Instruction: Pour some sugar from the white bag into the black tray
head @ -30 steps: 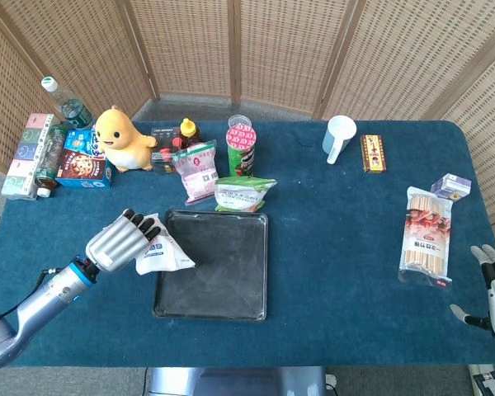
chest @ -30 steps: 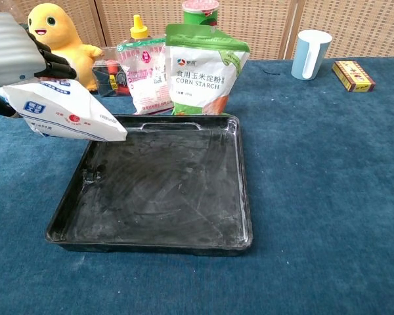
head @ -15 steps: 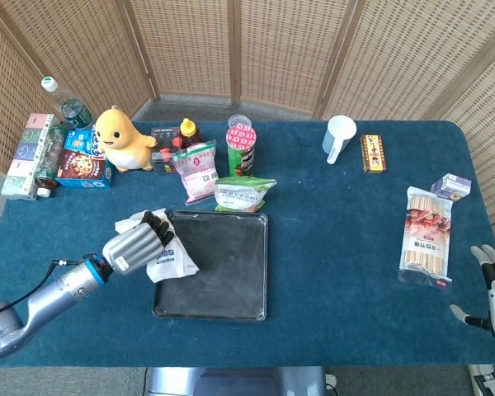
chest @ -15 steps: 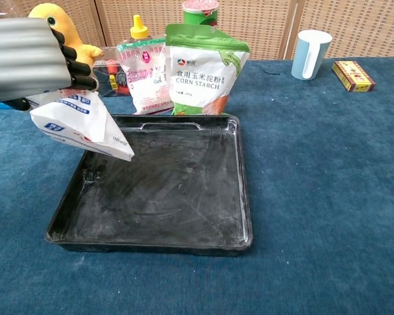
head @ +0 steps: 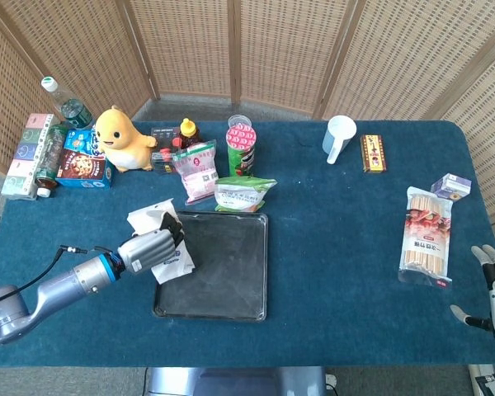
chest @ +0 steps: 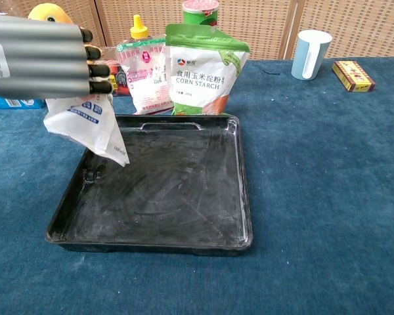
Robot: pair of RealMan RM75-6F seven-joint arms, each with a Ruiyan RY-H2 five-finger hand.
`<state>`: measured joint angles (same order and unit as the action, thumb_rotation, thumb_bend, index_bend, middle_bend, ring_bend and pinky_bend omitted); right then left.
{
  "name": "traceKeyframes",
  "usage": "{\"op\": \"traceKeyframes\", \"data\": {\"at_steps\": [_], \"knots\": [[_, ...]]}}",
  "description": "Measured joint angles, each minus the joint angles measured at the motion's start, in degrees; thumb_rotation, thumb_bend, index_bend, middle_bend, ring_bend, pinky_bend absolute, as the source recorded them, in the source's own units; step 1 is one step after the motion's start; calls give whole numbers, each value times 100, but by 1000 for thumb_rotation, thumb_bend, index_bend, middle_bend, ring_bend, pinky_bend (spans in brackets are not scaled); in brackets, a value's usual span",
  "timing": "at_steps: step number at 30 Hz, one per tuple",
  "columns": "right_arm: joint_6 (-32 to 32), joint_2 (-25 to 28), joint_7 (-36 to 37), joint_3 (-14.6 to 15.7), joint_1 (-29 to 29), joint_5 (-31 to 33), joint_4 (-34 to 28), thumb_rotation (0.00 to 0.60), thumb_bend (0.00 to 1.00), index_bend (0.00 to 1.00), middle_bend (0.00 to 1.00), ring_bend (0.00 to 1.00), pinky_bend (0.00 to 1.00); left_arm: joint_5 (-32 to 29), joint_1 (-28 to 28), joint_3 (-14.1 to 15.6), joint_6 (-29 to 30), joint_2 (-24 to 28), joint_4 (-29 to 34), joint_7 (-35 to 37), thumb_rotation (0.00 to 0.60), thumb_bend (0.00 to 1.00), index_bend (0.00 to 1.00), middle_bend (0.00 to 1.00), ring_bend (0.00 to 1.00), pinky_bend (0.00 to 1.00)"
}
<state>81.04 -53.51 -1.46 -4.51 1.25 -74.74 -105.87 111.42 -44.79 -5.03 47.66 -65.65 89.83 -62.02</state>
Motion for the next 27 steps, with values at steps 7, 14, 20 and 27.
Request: {"op": "traceKeyframes", "data": {"at_steps": [7, 14, 20, 27], "knots": [[-16, 7, 26, 2, 3, -5, 5, 600, 26, 7, 0, 0, 18, -69, -42, 14, -337, -3, 115, -540, 600, 394, 636, 477, 523, 576], [-18, 11, 47, 2, 3, -3, 16, 600, 25, 7, 0, 0, 18, -393, 76, -94, -222, -90, 271, -628, 600, 393, 636, 476, 523, 576], [-20, 14, 53, 9, 2, -20, 14, 600, 26, 7, 0, 0, 17, -645, 313, -136, 343, -202, 207, -181, 600, 391, 637, 477, 522, 576], [-16, 18, 46, 5, -1, -2, 7, 600, 26, 7, 0, 0, 17, -1138, 827, -132, 1340, -546, 39, 1094, 600, 384, 636, 486, 523, 577]]}}
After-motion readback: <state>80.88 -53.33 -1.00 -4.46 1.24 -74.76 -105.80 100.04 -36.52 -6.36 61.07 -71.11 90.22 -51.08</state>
